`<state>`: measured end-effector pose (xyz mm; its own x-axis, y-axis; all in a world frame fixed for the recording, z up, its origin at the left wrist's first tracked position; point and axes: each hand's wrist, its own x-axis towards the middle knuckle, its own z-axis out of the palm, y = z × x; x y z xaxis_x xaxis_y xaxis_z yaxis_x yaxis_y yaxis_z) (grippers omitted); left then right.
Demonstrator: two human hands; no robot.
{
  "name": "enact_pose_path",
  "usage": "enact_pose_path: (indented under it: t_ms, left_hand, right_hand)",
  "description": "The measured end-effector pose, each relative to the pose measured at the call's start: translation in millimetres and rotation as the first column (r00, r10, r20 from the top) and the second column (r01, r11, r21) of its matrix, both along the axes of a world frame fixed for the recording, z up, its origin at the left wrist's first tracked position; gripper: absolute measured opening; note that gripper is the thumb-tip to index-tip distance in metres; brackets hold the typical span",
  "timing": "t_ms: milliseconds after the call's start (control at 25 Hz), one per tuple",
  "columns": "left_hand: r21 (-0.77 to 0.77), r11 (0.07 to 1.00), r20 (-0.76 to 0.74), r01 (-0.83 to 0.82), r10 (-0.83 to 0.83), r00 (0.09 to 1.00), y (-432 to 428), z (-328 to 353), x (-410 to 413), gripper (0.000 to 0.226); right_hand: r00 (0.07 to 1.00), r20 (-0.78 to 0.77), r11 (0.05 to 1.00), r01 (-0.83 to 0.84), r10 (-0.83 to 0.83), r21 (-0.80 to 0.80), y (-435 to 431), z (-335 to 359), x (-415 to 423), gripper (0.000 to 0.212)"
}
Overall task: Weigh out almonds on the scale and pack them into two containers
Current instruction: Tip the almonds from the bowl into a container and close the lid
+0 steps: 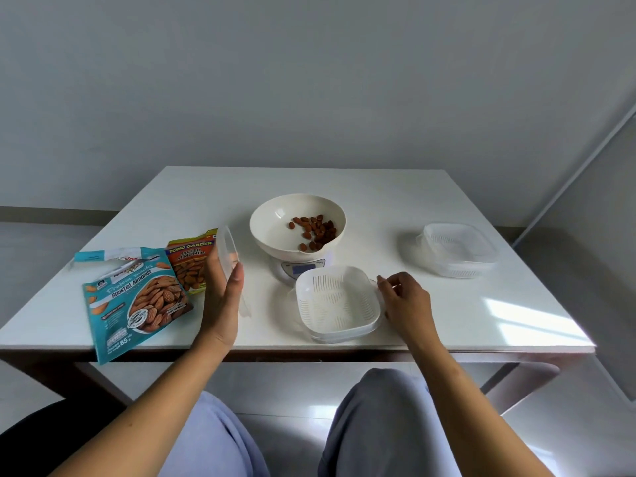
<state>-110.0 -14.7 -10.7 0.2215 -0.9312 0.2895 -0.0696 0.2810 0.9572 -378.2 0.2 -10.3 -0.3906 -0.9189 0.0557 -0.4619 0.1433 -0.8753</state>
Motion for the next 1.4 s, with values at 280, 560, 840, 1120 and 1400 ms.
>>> enact_pose_path:
  t_ms: [280,560,840,1120,1400]
  left_hand:
    - [0.091,0.994,-0.101,0.063,-0.054,0.993,-14,-14,6,0.119]
    - [0.073,0.996,-0.028,0.042,-0.04,0.999,-15,-16,6,0.109]
    - [0.092,0.995,-0.029,0.051,-0.048,0.998,-13,-15,7,0.113]
    - [0.09,0.995,-0.023,0.049,-0.047,0.999,-13,-15,6,0.111]
    - [0.133,0.989,-0.062,0.068,-0.06,0.996,-12,-15,6,0.124]
  right_hand:
    - [0.999,0.023,0.998,-0.034,0.036,-0.051,-66,41,13,0.038]
    - [0.971,0.167,0.937,-0.212,0.17,0.279,-107,64,46,0.03]
    - [0.965,0.148,0.958,-0.237,0.214,0.161,-98,61,45,0.023]
    - [0.957,0.021,0.957,-0.288,0.288,0.014,-62,59,25,0.017]
    - [0.951,-0.105,0.925,-0.306,0.289,-0.227,-39,39,13,0.023]
